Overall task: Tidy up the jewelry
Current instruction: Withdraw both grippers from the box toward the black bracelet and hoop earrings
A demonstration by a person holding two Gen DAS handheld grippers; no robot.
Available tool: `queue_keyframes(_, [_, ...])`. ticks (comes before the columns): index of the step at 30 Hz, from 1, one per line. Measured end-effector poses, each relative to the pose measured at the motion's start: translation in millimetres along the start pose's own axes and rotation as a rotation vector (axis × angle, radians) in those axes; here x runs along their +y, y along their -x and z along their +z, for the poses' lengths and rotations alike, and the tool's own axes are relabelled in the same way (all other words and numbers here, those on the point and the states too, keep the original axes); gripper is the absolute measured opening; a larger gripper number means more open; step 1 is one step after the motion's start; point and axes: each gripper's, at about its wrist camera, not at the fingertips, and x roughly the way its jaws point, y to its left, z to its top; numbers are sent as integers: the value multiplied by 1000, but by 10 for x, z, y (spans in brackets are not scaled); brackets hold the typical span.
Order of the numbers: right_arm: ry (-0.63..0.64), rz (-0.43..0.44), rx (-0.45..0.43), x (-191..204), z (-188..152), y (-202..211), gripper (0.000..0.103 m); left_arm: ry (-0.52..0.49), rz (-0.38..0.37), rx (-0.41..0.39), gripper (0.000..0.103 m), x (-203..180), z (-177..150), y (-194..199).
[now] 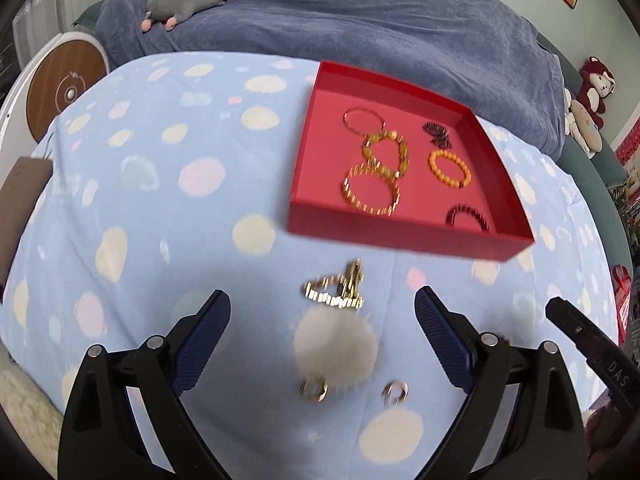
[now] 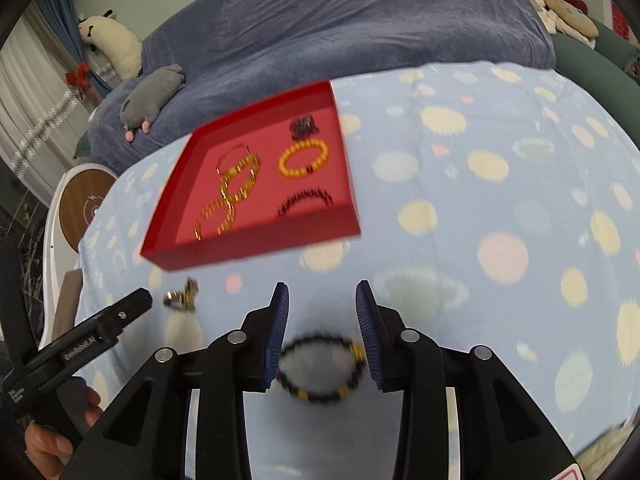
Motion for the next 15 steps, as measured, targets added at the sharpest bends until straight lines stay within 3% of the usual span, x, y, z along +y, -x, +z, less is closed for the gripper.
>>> queue_keyframes(9, [-7, -23, 65, -57, -544, 4, 34, -26, 26, 39, 89, 152, -534, 61])
queue_keyframes(15, [-10, -25, 92, -59, -745, -24, 34, -40, 43, 49, 89, 220, -706, 48])
